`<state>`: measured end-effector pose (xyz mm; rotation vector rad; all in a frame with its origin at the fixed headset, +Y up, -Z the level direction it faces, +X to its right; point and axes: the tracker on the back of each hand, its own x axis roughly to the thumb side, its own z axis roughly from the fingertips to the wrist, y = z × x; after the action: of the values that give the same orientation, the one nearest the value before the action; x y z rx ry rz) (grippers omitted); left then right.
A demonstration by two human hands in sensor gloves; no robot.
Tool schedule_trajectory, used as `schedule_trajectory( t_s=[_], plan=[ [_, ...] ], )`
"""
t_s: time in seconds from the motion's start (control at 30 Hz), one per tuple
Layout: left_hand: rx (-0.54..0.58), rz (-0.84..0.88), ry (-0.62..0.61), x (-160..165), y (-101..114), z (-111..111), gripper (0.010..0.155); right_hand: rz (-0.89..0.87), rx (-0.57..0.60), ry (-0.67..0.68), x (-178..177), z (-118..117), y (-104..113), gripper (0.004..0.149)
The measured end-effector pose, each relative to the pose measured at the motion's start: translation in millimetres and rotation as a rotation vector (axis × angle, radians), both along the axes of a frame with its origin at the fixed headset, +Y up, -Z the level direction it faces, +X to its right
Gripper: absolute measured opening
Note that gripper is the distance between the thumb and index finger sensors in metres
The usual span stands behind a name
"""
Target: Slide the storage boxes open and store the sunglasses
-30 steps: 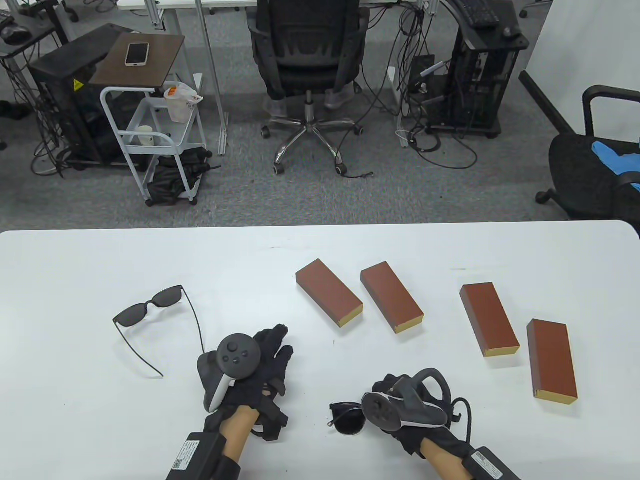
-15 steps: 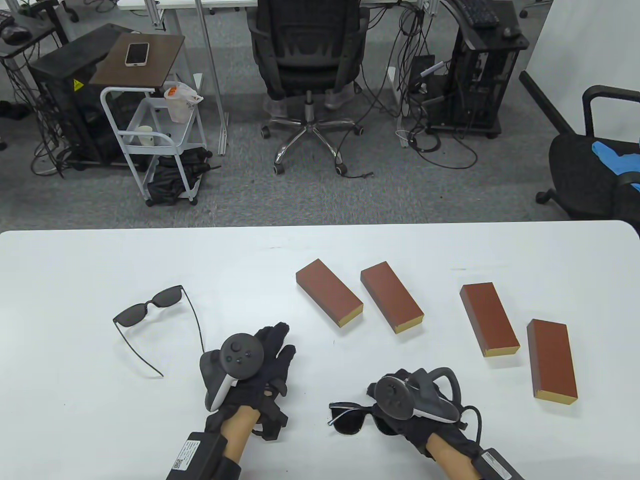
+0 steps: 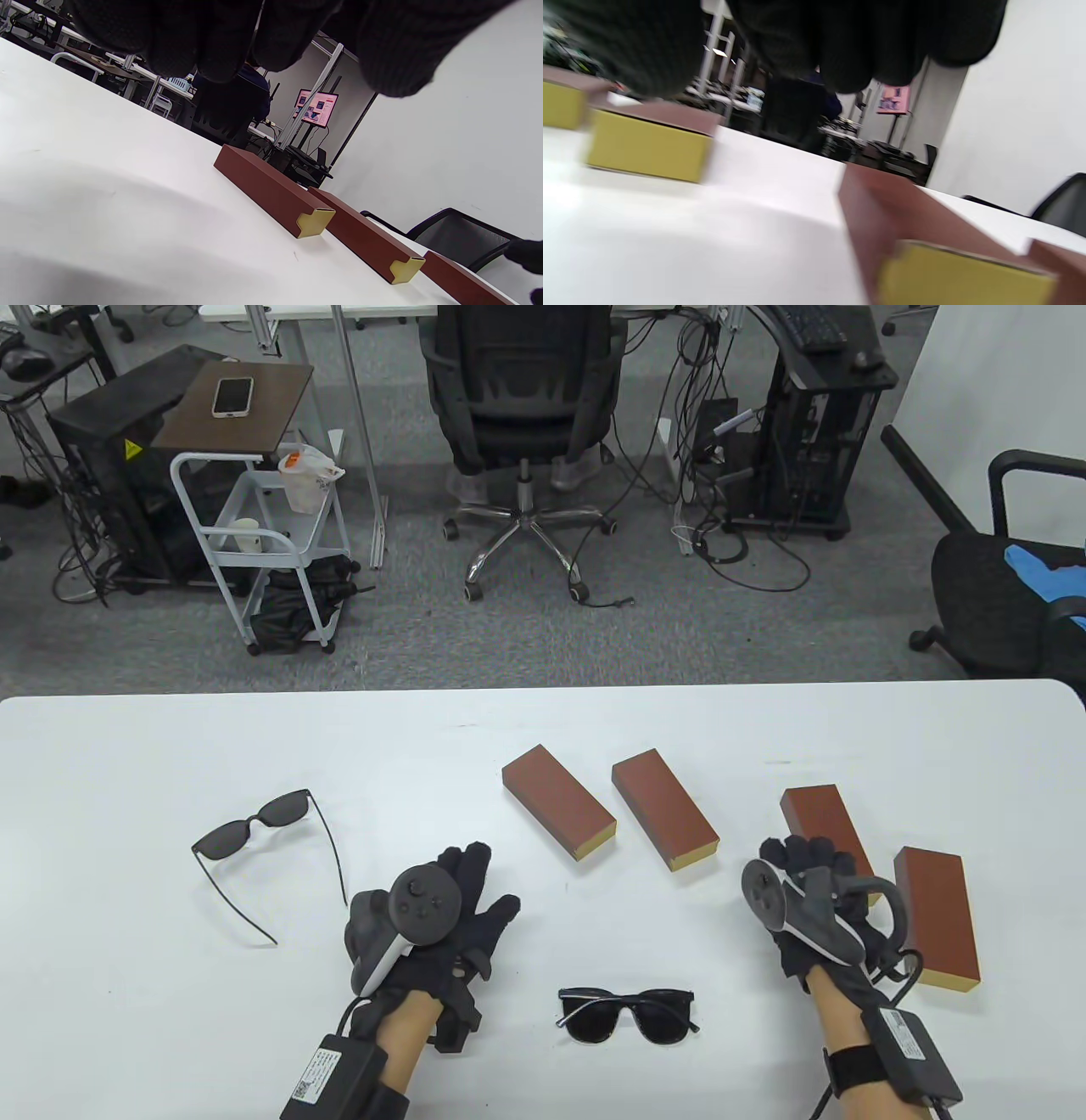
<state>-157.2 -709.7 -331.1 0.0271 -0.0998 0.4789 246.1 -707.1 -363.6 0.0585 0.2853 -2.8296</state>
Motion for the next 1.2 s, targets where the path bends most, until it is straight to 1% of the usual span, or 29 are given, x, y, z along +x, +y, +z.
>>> schedule_trajectory(
  t_s=[0.07,0.13,0.27,0.33,0.5,0.67,0.77,0.8,0.93,0.97,1.1,1.2],
  plan=[
    [0.000,-0.042,0.004,2,-2,0,0.075,0.064,-0.008,-0.033,11,-12,-1,0.075],
    [-0.005,-0.096,0.005,3,-3,1,0.076,0.071,-0.047,-0.094,20,-20,-5,0.079],
    [-0.007,-0.099,0.015,1,-4,1,0.075,0.008,-0.163,-0.247,42,-32,-20,0.089],
    [-0.006,-0.100,0.022,0,-5,0,0.075,-0.005,-0.180,-0.302,50,-34,-26,0.091],
    [-0.014,-0.110,0.038,-5,-9,-1,0.074,-0.108,-0.252,-0.380,64,-41,-35,0.091],
    [-0.014,-0.119,0.052,-8,-11,-2,0.074,-0.147,-0.314,-0.425,69,-47,-42,0.087],
    [-0.001,-0.128,0.050,-8,-12,-1,0.072,-0.173,-0.307,-0.419,69,-51,-45,0.085],
    [-0.001,-0.130,0.050,-7,-12,-1,0.072,-0.182,-0.301,-0.417,68,-52,-46,0.081],
    [-0.001,-0.087,0.044,-8,-12,-2,0.072,-0.200,-0.288,-0.414,66,-54,-48,0.081],
    [0.005,-0.083,0.045,-9,-11,-1,0.072,-0.202,-0.252,-0.411,64,-53,-48,0.080],
    [0.013,-0.016,0.033,-11,-7,-1,0.072,-0.206,-0.169,-0.416,63,-50,-46,0.079],
    [0.030,-0.017,0.027,-10,-5,0,0.072,-0.255,-0.092,-0.396,66,-44,-36,0.079]
  ],
)
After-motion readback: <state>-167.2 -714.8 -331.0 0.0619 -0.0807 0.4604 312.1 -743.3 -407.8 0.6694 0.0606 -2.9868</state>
